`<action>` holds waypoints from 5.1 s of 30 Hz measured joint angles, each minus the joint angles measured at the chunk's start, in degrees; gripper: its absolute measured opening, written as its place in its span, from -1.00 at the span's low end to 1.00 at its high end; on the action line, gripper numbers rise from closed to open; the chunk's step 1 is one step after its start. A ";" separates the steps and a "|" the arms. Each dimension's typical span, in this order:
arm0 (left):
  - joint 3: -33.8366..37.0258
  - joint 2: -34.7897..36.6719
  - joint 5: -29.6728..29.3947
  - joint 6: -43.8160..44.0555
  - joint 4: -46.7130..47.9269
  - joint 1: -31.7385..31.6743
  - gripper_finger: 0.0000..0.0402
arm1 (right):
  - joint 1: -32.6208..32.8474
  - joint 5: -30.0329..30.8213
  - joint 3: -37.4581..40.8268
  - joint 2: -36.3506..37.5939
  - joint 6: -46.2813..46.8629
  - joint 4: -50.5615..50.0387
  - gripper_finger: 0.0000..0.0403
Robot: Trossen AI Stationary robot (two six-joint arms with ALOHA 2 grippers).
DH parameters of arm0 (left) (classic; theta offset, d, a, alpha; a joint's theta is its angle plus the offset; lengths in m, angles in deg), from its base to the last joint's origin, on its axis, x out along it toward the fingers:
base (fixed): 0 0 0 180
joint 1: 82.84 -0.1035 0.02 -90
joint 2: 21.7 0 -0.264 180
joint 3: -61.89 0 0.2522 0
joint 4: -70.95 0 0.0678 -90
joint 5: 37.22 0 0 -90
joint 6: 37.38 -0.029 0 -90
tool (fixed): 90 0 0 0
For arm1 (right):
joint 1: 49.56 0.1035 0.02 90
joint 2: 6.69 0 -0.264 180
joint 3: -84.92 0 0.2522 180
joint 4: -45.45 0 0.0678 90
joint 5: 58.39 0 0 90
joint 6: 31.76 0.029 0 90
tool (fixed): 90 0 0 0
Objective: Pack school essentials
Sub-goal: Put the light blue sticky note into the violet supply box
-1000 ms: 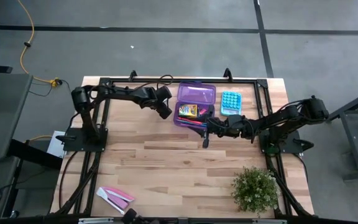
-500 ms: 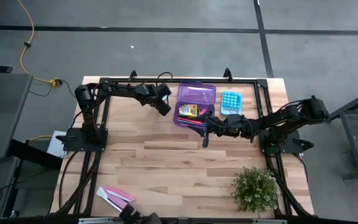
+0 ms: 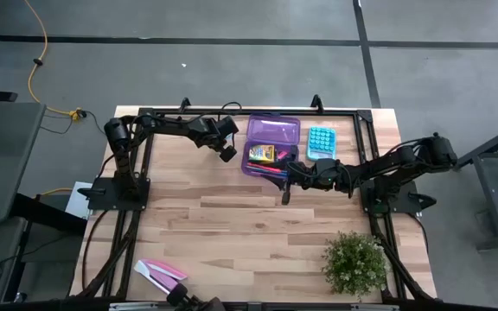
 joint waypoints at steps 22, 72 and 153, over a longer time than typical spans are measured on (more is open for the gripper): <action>0.09 1.64 -0.85 -2.82 1.62 1.15 -1.00 | -0.01 0.00 0.00 0.00 -0.19 -0.07 -0.31; -0.04 -0.24 0.02 -5.90 16.78 15.09 -1.00 | -2.23 0.35 0.00 0.00 2.83 -2.43 -0.31; 4.49 -3.10 -24.39 57.08 9.94 30.79 -0.46 | -2.25 0.36 0.00 0.00 3.25 -3.87 -0.31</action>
